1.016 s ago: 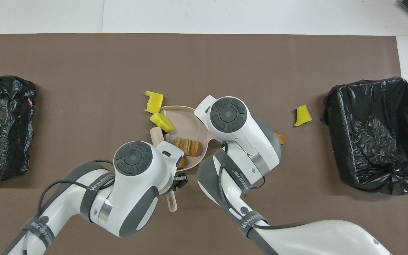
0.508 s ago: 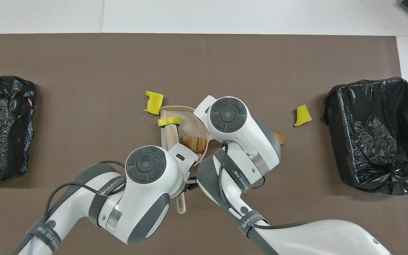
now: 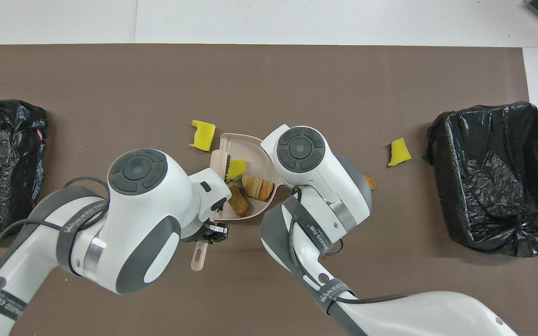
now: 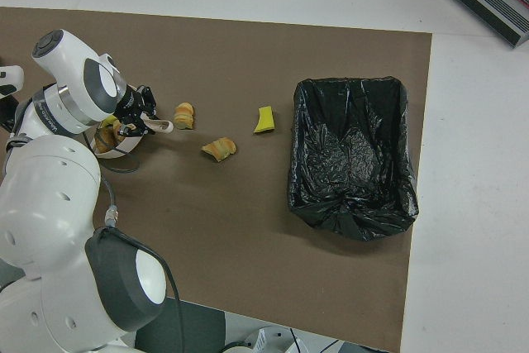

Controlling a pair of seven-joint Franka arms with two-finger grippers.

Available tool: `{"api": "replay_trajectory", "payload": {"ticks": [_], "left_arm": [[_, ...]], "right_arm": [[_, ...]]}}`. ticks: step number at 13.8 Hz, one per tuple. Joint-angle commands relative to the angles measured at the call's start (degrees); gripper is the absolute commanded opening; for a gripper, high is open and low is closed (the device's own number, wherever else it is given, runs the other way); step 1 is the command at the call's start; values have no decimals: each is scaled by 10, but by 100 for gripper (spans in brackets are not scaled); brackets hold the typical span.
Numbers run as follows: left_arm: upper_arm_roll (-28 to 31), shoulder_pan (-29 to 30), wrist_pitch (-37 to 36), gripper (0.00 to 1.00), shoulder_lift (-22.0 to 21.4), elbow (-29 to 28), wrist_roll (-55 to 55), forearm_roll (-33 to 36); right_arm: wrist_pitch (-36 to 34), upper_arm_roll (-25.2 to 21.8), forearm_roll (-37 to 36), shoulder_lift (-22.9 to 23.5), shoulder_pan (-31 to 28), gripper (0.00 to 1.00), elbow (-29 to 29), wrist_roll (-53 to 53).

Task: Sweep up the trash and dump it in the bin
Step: 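Sweep the remaining sponge pieces into the dustpan with the brush again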

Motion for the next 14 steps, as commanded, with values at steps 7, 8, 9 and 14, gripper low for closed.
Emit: {"api": "replay_trajectory", "payload": {"ticks": [7, 8, 9, 14], "left_arm": [[-5, 92, 148, 0, 85, 25, 250, 231], [-5, 99, 160, 0, 111, 49, 251, 258], [-6, 113, 171, 0, 140, 83, 250, 270], [-10, 99, 116, 0, 145, 76, 250, 267]], "right_arm": [[-26, 1, -42, -24, 0, 0, -1, 39], [-36, 2, -52, -27, -1, 0, -1, 39], [-44, 2, -68, -35, 0, 0, -2, 39], [-60, 4, -116, -44, 12, 0, -6, 49]]}}
